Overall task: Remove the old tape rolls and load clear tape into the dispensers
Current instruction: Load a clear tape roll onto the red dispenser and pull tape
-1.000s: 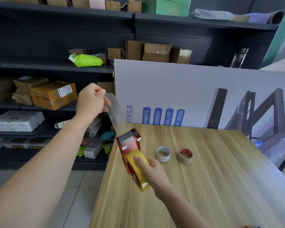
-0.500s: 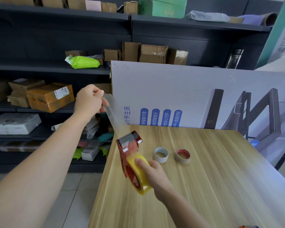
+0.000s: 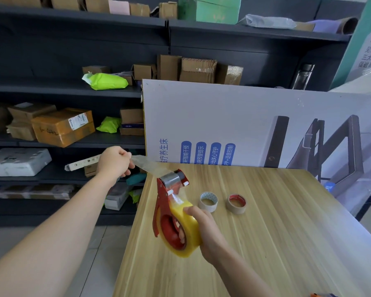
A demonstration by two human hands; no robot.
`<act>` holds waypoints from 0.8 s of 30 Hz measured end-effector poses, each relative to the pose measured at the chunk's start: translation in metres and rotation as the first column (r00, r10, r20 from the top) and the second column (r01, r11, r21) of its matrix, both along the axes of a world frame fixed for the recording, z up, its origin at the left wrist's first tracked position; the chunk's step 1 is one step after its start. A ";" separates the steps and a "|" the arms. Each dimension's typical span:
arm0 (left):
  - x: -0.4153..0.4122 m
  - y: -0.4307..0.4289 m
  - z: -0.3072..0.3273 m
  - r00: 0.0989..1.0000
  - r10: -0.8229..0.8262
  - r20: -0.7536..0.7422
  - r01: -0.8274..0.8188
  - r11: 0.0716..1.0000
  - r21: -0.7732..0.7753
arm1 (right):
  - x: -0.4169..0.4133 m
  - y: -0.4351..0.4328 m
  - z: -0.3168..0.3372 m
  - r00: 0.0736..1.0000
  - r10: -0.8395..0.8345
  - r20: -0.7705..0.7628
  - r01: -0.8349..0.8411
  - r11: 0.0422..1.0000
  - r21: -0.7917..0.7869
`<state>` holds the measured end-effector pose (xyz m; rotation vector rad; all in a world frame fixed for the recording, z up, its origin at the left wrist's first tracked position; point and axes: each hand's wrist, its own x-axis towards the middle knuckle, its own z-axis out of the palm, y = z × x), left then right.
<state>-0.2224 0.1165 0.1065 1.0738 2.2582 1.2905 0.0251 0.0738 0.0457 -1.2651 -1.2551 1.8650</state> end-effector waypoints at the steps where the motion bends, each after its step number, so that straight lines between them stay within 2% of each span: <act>1: 0.000 -0.001 -0.006 1.000 -0.010 0.013 0.010 1.000 -0.013 | 0.001 0.001 -0.001 1.000 0.010 -0.023 -0.010 1.000 -0.006; 4: 0.003 -0.005 -0.023 0.998 -0.033 0.048 0.036 0.997 -0.067 | 0.003 0.003 0.000 0.992 0.039 -0.118 -0.040 0.999 -0.004; 8: 0.013 -0.014 -0.044 0.990 -0.081 0.113 0.099 0.983 -0.156 | 0.006 0.005 0.002 0.983 -0.023 -0.181 0.010 0.997 -0.074; 13: 0.030 -0.024 -0.066 0.953 -0.120 0.278 0.182 0.961 -0.208 | 0.005 0.007 0.004 0.964 -0.112 -0.241 0.070 0.982 -0.177; 19: 0.053 -0.031 -0.088 0.894 -0.179 0.411 0.296 0.924 -0.242 | 0.002 0.011 0.000 0.961 -0.162 -0.224 0.107 0.965 -0.238; 24: 0.060 -0.037 -0.099 0.845 -0.233 0.481 0.350 0.921 -0.170 | 0.000 0.009 0.002 0.955 -0.182 -0.234 0.119 0.958 -0.261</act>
